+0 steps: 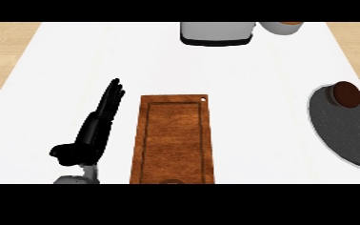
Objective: Pick the cupcake from the cutting board and place it in the pan
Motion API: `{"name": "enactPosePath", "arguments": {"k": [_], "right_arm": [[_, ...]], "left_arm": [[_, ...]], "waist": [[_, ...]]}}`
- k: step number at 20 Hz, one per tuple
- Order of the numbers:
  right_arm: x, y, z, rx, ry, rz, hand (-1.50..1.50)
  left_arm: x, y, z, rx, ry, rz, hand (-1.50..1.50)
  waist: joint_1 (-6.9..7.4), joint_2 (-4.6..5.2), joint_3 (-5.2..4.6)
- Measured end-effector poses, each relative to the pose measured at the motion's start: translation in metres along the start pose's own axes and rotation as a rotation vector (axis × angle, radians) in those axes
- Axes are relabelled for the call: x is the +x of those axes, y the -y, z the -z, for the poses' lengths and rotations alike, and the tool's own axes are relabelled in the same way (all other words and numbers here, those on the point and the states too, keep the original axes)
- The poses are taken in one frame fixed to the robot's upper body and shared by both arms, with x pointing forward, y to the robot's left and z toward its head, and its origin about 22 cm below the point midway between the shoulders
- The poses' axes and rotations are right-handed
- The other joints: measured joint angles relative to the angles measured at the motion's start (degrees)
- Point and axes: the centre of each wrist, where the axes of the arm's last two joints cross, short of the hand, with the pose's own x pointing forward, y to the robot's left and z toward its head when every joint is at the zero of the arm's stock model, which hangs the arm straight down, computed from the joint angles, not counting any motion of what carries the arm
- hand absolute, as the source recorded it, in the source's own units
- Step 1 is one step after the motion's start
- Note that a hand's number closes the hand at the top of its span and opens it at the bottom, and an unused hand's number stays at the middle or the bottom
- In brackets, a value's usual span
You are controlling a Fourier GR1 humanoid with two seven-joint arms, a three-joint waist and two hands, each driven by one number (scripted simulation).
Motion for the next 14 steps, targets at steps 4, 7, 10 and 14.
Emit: {"name": "enactPosePath", "arguments": {"k": [4, 7, 10, 14], "right_arm": [[-0.0003, 0.0003, -0.0048, 0.0, 0.002, -0.026, -1.5], [-0.0024, 0.0017, -0.0088, -0.003, -0.003, -0.045, -1.5], [-0.0002, 0.0044, -0.0108, 0.004, -0.003, -0.062, -1.5], [-0.001, -0.0013, -0.0097, -0.003, 0.024, -0.094, -1.5]], "left_arm": [[0.0043, 0.0022, 0.0004, 0.004, 0.001, -0.007, 0.0], [0.0027, -0.0003, -0.0022, 0.006, 0.0, -0.004, 0.0], [-0.0007, -0.002, -0.0026, 0.005, 0.001, 0.006, 0.0], [0.0002, -0.0024, -0.0003, 0.002, -0.001, 0.002, 0.0]], "waist": [[0.05, 0.0, 0.02], [0.09, 0.01, 0.01], [0.07, 0.01, 0.02], [0.09, 0.01, 0.01]]}}
